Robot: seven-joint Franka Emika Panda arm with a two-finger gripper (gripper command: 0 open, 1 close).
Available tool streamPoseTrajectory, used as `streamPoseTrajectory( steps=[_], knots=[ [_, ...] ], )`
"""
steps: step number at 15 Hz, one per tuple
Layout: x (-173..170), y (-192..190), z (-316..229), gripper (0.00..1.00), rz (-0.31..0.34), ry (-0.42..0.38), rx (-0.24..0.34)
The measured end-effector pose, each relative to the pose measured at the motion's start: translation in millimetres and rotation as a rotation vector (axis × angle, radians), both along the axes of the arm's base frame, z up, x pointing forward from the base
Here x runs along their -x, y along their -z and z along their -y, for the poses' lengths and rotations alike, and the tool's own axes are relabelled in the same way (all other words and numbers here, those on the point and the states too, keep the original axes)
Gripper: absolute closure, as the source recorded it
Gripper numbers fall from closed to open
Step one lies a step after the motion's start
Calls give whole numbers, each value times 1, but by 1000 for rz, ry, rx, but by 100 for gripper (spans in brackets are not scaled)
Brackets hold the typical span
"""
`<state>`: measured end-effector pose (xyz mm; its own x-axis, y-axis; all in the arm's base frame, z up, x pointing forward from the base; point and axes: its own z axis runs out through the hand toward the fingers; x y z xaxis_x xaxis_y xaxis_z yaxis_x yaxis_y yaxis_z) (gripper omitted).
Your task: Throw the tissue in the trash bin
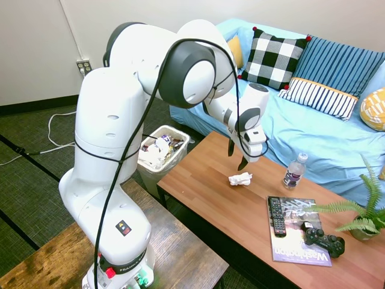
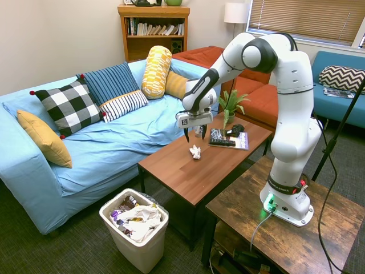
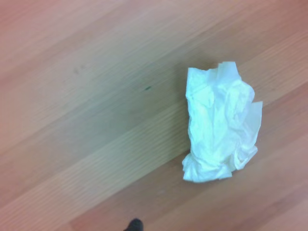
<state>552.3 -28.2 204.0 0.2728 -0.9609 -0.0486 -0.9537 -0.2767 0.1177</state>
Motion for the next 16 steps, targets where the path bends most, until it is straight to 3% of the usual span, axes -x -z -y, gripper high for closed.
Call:
streamPoseTrajectory(
  steps=[6,11,12,16],
  knots=[
    [-15,68,22,0,-46,66,7],
    [-28,99,30,0,-62,91,7],
    [-28,102,32,100,-65,94,7],
    [-29,110,36,100,-71,103,2]
  ],
)
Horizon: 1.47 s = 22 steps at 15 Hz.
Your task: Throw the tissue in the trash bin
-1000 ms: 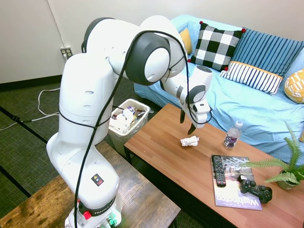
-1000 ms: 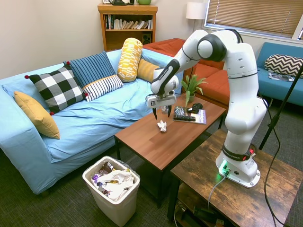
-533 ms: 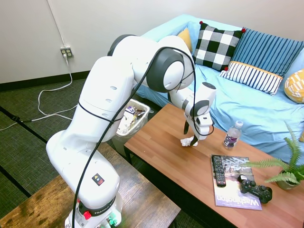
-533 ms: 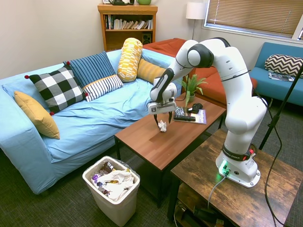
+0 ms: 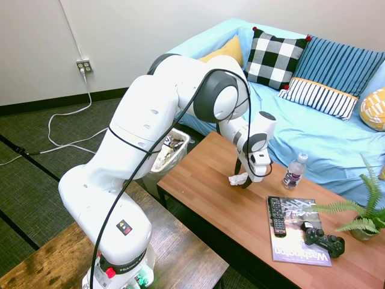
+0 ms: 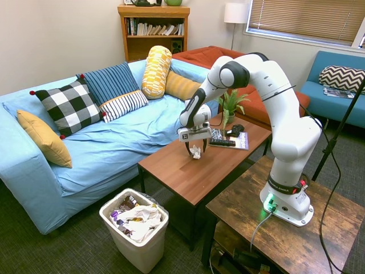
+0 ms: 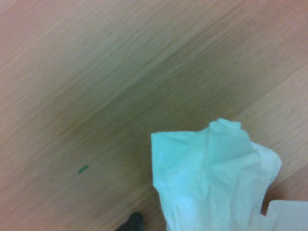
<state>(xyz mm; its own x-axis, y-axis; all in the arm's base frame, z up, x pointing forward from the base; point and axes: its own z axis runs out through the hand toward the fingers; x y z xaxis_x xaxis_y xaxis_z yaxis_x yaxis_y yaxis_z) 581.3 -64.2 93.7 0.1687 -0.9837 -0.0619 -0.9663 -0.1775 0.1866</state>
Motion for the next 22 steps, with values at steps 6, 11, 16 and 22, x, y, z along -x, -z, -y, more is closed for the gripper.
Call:
streamPoseTrajectory(
  steps=[6,11,16,22],
  knots=[
    [0,8,0,100,-5,8,-9],
    [-1,7,1,100,-2,7,-10],
    [-7,-2,-9,100,37,-14,-7],
    [-26,-112,-124,100,160,-198,65]
  ],
)
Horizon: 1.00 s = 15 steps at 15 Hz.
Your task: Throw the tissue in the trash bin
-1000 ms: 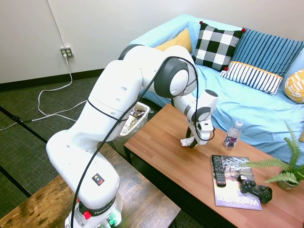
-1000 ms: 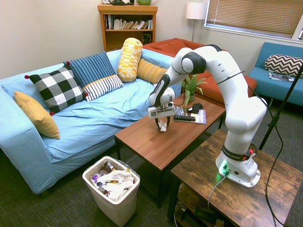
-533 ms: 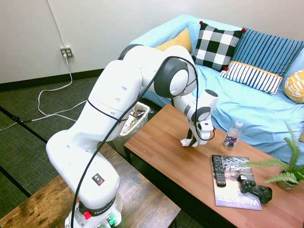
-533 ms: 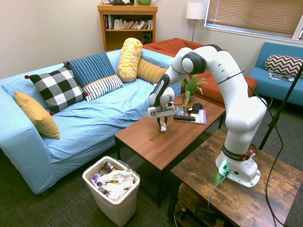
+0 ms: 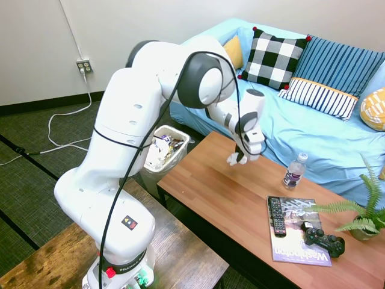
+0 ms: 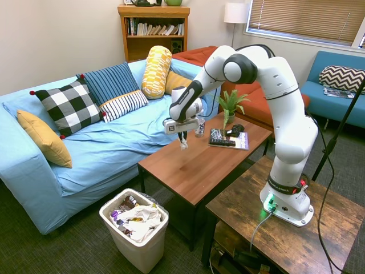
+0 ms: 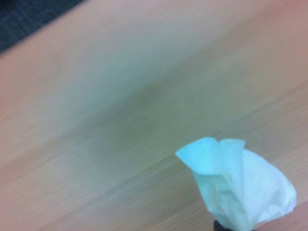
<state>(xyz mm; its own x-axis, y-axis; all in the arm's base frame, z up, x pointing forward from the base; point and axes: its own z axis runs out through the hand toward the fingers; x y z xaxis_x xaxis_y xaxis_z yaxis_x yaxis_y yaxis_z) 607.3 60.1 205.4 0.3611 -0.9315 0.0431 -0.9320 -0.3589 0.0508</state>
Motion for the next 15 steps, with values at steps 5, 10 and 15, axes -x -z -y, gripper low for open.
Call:
streamPoseTrajectory(
  steps=[5,10,15],
  knots=[
    [-2,-47,-154,100,34,-160,68],
    [30,-30,-301,100,25,-341,89],
    [53,2,-361,100,35,-464,23]
  ],
)
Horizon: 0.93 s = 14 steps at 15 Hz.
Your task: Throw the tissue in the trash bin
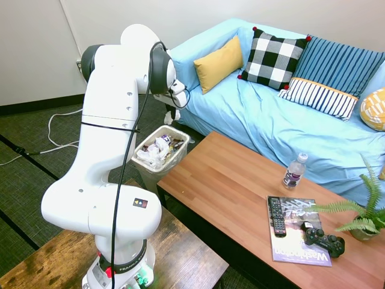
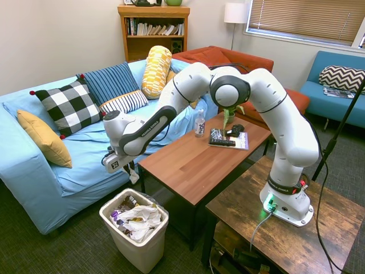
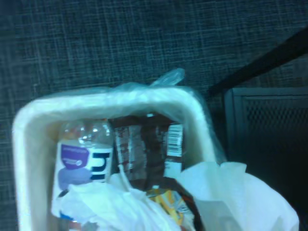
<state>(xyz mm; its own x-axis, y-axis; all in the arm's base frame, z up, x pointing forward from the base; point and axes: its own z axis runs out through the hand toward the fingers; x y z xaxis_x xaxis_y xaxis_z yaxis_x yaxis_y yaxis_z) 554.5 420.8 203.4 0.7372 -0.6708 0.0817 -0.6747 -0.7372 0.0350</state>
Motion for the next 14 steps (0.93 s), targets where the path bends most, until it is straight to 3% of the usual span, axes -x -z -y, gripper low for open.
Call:
streamPoseTrajectory(
  steps=[1,2,14],
  knots=[
    [3,2,-6,100,1,-22,-17],
    [6,4,-10,0,-5,-37,-28],
    [17,32,-28,0,-34,-85,-45]
  ],
)
